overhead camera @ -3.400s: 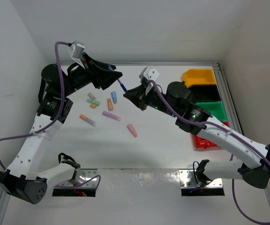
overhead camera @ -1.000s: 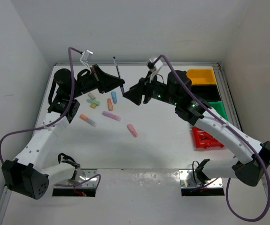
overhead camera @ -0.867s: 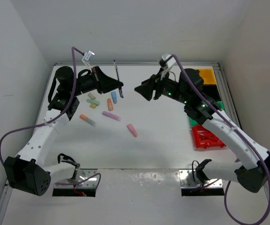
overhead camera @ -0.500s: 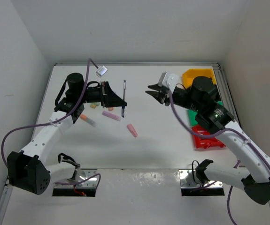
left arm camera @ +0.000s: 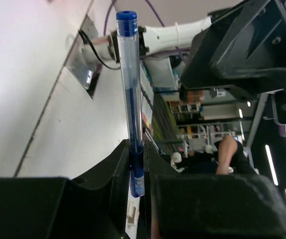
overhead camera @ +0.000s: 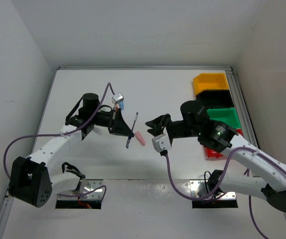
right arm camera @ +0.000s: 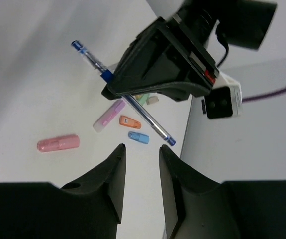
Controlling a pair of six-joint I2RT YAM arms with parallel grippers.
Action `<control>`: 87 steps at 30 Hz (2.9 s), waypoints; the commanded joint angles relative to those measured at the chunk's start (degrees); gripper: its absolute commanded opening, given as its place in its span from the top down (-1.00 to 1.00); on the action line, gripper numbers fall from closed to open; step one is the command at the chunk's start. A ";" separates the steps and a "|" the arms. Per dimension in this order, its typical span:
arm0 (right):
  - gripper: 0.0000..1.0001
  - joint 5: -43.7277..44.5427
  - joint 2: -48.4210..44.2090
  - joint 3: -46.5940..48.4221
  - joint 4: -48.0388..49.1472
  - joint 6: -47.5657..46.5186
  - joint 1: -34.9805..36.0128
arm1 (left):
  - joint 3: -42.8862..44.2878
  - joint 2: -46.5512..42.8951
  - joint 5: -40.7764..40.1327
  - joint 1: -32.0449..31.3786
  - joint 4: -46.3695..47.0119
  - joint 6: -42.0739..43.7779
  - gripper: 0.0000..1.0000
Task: Sort the stationery into containers
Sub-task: Place the pen in the storage box.
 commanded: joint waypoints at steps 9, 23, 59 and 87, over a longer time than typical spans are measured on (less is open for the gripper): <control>0.29 0.47 2.69 -2.66 -1.74 -16.90 5.01 | -3.15 0.08 5.08 -4.90 0.82 -1.77 0.93; 0.29 2.14 7.88 -3.71 1.95 -18.84 5.90 | -3.68 1.31 3.94 -6.83 1.53 -2.73 0.90; 1.00 -2.14 -10.75 -13.20 -34.76 -12.55 -37.45 | 15.48 4.90 0.68 18.04 -1.28 13.86 -1.00; 0.98 -6.03 19.92 -7.67 -41.48 -52.42 -86.83 | 19.61 12.91 -2.47 23.22 -13.15 23.27 -1.00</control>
